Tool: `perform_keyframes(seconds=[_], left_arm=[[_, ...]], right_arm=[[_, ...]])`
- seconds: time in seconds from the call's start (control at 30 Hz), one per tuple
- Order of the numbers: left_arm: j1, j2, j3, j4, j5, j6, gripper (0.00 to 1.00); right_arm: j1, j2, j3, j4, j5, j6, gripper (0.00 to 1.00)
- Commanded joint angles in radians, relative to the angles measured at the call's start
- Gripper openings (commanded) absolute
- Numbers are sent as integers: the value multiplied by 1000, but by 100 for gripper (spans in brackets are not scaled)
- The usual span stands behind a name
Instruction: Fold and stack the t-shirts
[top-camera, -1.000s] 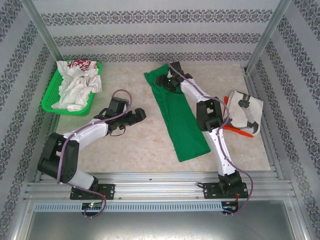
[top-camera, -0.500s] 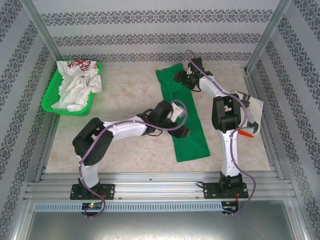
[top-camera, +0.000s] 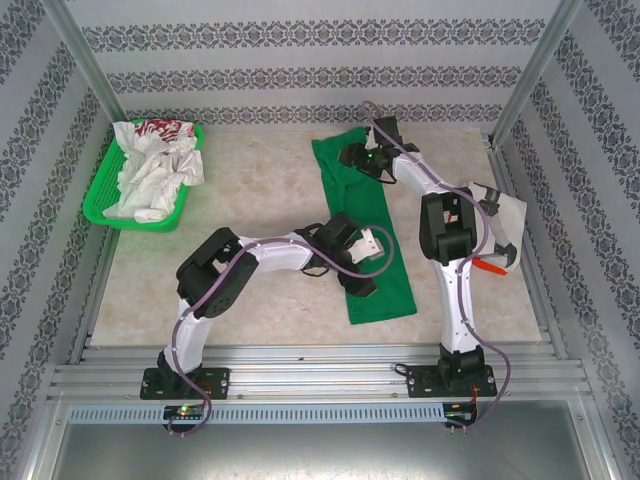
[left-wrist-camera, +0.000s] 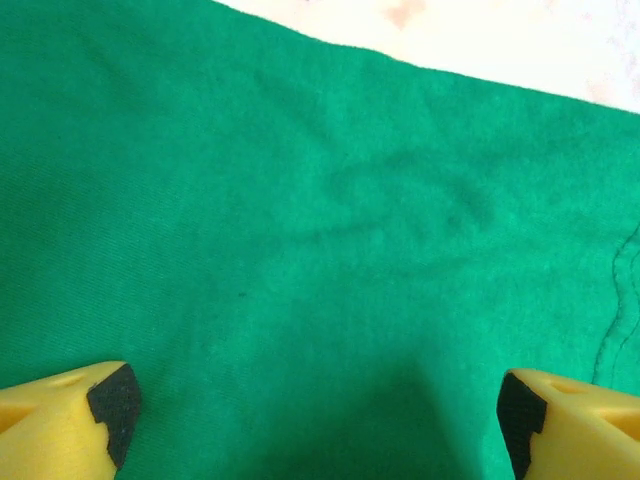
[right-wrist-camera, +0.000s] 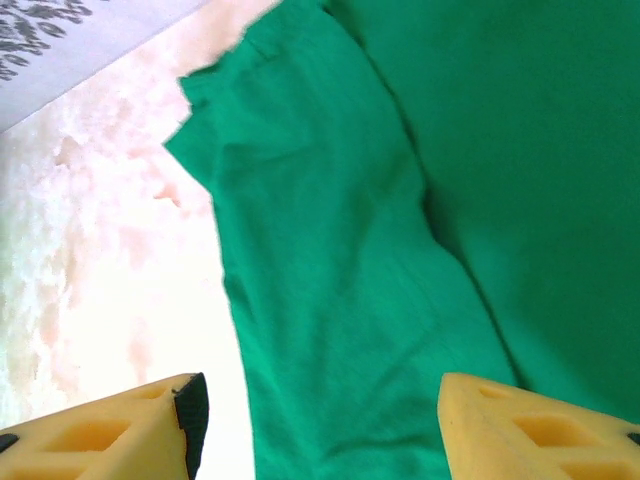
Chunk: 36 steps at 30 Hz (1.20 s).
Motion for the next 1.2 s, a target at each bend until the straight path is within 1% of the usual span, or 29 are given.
perform_keyframes(seconds=[0.0,0.1,0.3,0.5,0.63,0.9,1.0,1.17], left_arm=[[34,-48,-93,-87,14,31,94],[49,-86,-148,-76,-9,20,94],[97,-176,-273,-49,-14,5,95],[133,-234,-354,-29,-16,7,97],[149,-253,-378,-26,-21,7,97],[150,-271,-399,33,-13,-27,100],[150,-271,-403,59,-16,-33,100],[154,-293,-404,113,-26,-53,100]], right_arm=[[21,69,71,-67,-25,-28,62],[37,109,121,-105,-24,-21,62],[66,180,216,-157,-14,2,62],[88,285,396,-232,-33,13,61],[99,354,508,-260,-85,36,62],[128,398,547,-228,-121,66,62],[140,405,575,-221,-132,43,63],[144,368,595,-219,-104,-8,65]])
